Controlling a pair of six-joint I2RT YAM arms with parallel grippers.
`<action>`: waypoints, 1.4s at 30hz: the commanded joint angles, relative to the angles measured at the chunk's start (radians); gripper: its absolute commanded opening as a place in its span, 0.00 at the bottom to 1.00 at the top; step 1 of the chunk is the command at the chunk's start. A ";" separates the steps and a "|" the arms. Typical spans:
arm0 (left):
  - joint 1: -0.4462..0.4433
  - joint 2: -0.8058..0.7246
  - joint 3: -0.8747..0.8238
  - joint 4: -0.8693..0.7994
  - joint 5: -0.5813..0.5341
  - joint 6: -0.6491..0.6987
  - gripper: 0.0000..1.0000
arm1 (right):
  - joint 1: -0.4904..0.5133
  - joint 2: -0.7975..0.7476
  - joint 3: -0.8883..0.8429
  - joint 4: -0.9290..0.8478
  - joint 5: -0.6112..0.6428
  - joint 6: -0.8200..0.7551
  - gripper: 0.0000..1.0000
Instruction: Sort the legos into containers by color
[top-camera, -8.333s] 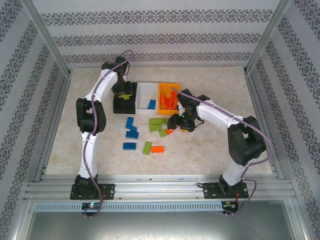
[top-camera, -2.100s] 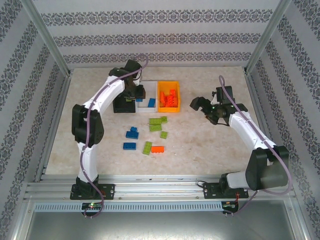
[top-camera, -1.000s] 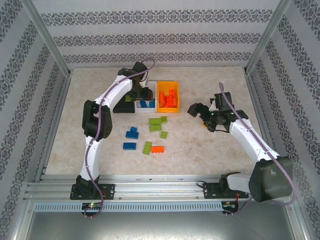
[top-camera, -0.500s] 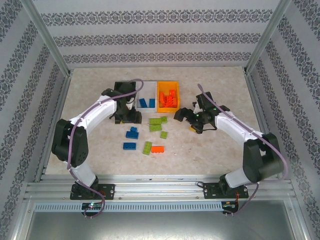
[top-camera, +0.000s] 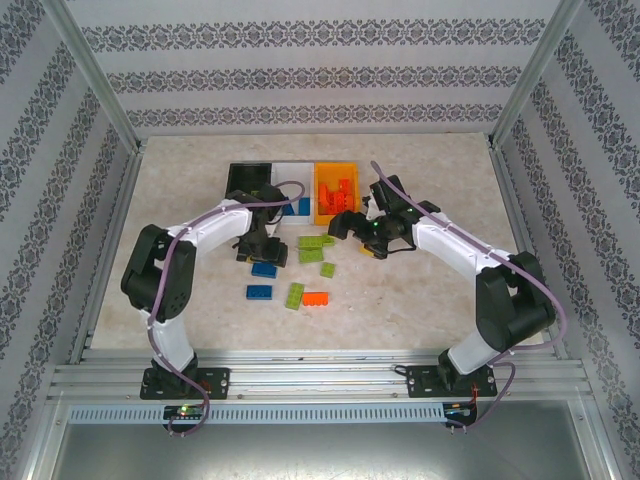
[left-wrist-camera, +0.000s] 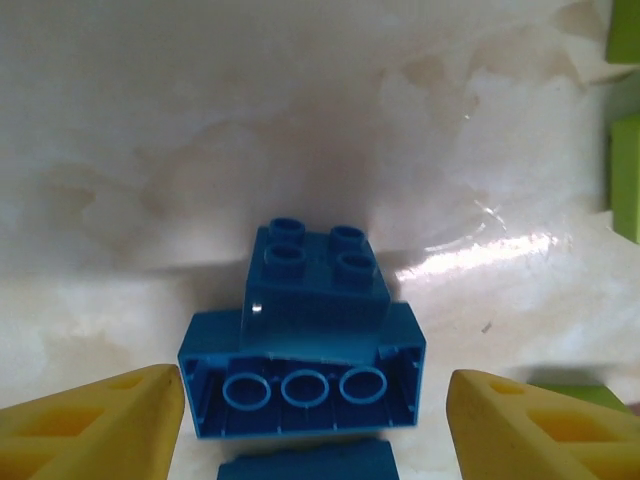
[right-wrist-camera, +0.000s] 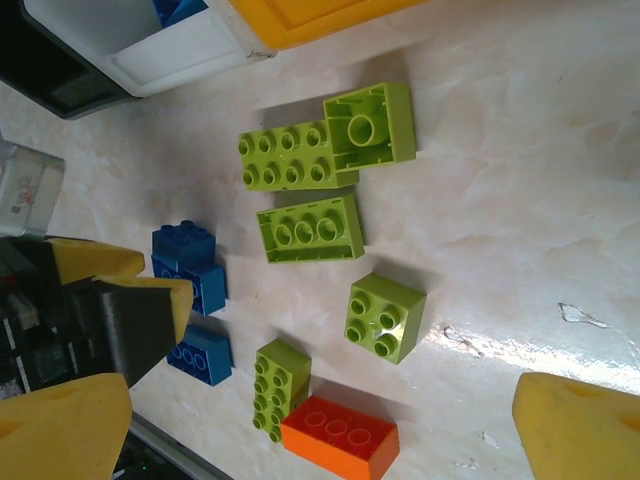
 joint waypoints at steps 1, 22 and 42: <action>-0.011 0.029 0.039 0.019 -0.031 0.056 0.68 | 0.006 -0.036 -0.004 -0.029 0.031 -0.001 0.98; -0.011 0.150 0.122 0.010 -0.021 0.113 0.46 | 0.006 -0.023 0.006 -0.051 0.055 0.015 0.98; 0.030 0.102 0.358 -0.082 -0.028 0.013 0.35 | -0.038 0.027 0.032 -0.053 0.006 -0.034 0.98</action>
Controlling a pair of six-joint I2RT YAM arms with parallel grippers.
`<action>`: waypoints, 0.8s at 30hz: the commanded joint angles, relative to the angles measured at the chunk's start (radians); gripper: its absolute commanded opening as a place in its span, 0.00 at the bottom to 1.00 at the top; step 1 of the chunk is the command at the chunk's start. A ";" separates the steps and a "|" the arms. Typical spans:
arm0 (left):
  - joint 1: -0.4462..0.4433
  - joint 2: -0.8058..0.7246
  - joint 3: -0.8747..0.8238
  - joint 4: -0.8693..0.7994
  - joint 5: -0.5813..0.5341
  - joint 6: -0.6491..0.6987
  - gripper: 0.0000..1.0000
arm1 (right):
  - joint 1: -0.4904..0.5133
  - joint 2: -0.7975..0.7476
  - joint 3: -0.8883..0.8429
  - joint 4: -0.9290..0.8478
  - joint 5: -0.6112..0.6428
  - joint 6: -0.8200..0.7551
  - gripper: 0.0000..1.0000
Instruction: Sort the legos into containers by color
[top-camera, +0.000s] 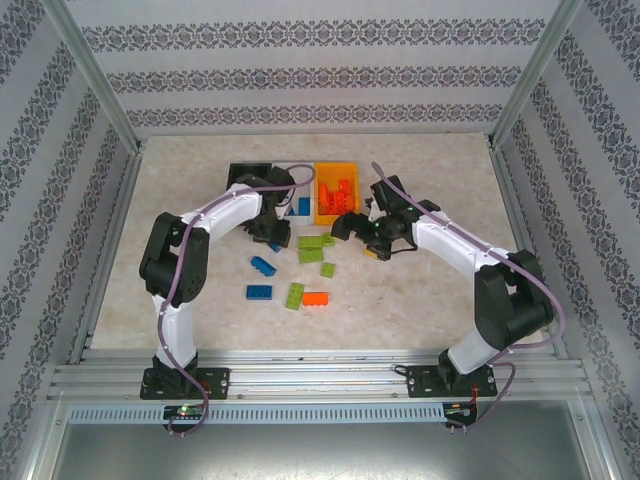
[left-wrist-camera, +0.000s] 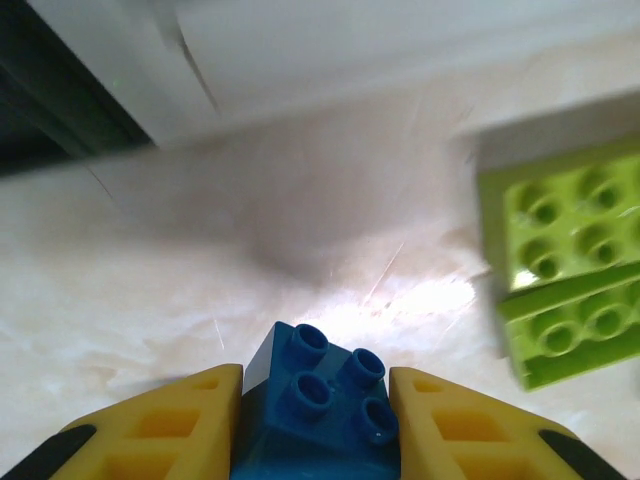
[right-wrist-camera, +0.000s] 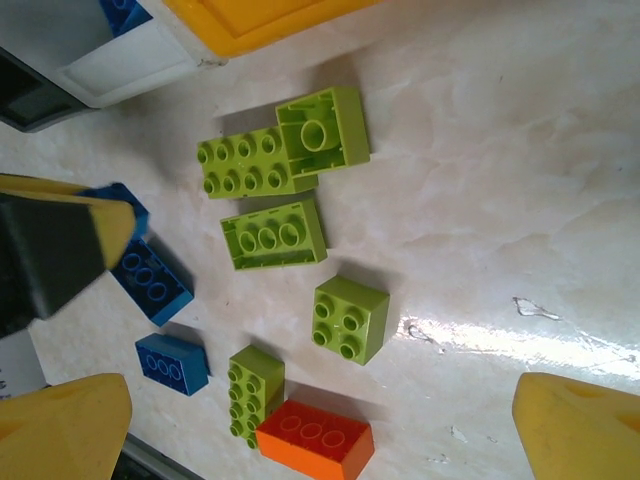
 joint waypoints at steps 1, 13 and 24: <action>0.014 -0.025 0.122 -0.055 -0.018 -0.045 0.35 | -0.022 0.009 0.021 -0.015 -0.026 -0.035 0.98; 0.015 0.224 0.587 -0.107 -0.144 -0.068 0.36 | -0.109 -0.215 -0.181 -0.062 0.017 -0.061 0.98; 0.061 0.442 0.853 -0.175 -0.133 -0.072 0.36 | -0.145 -0.386 -0.277 -0.151 0.080 -0.073 0.98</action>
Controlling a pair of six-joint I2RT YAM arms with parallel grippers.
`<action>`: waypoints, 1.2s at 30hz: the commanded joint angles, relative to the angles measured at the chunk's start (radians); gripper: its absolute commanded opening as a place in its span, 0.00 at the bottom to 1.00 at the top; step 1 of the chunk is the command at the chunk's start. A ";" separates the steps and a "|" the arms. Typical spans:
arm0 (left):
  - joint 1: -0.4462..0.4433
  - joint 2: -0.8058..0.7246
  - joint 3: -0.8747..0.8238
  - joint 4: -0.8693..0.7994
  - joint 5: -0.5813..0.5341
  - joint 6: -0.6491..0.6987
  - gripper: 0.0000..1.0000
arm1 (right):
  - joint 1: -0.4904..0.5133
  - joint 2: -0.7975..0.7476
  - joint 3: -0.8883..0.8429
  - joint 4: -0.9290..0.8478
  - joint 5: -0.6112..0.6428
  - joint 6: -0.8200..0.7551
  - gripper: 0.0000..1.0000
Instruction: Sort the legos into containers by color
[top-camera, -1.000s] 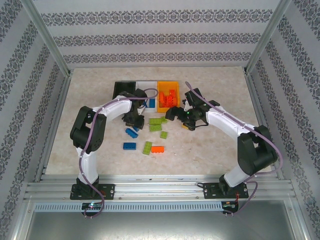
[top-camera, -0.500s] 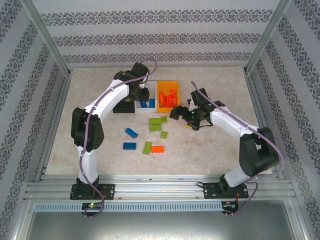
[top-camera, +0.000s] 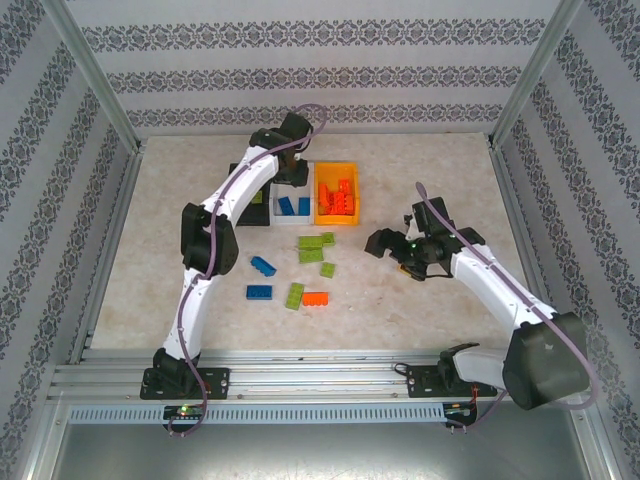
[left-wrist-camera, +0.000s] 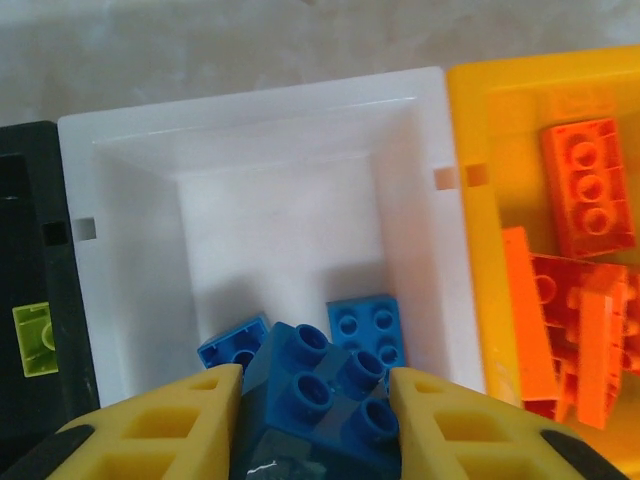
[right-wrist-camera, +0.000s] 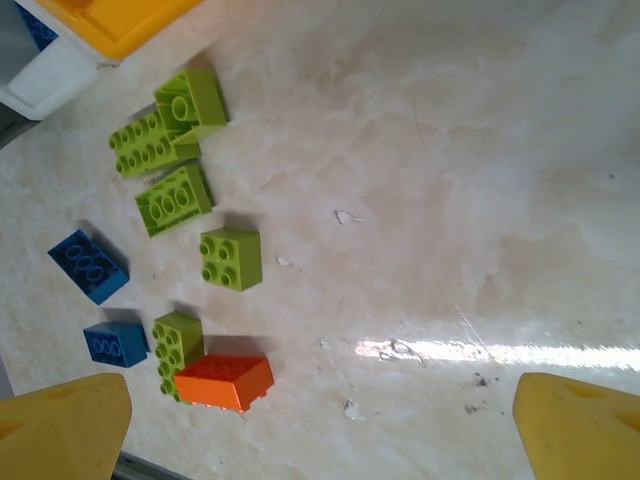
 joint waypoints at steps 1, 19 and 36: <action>0.038 0.026 0.036 -0.052 0.012 -0.020 0.36 | -0.008 -0.040 -0.026 -0.053 0.040 -0.023 0.98; 0.047 -0.050 -0.027 -0.057 0.031 -0.031 0.55 | -0.005 -0.002 -0.033 -0.013 0.008 -0.012 0.98; 0.041 -0.712 -0.951 0.194 0.028 -0.119 0.73 | 0.278 0.472 0.370 -0.122 -0.080 -0.279 0.98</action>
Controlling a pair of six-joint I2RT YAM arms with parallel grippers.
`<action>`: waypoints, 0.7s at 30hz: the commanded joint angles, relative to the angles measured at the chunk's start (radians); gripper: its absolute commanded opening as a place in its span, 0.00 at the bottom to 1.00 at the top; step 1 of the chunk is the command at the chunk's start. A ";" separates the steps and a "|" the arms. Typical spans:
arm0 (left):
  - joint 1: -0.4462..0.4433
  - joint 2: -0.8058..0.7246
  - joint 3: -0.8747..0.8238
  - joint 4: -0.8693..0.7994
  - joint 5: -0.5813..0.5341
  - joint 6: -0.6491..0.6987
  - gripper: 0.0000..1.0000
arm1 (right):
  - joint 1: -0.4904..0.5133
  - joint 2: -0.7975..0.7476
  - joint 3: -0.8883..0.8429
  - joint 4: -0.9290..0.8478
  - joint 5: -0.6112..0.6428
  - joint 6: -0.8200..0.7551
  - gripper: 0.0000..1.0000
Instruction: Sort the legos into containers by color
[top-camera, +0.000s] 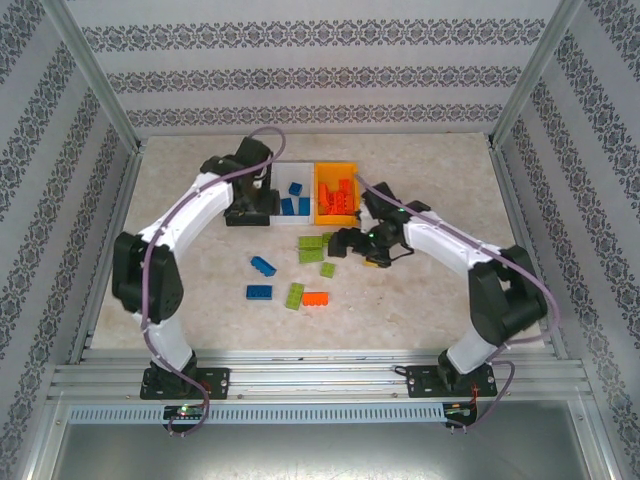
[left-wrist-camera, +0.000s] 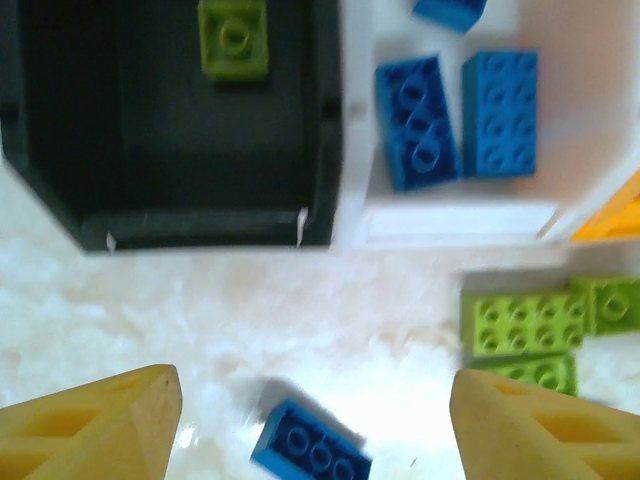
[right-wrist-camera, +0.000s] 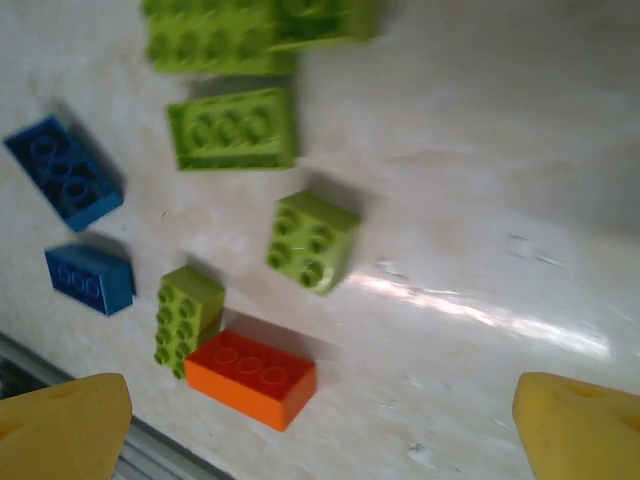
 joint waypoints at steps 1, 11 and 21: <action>-0.006 -0.103 -0.152 0.053 -0.014 -0.048 0.73 | 0.076 0.089 0.102 -0.112 -0.030 -0.147 0.98; -0.003 -0.213 -0.295 0.070 -0.016 -0.094 0.76 | 0.283 0.315 0.331 -0.360 0.090 -0.335 0.98; -0.002 -0.160 -0.257 0.079 0.017 -0.078 0.77 | 0.373 0.316 0.271 -0.328 0.134 -0.485 0.87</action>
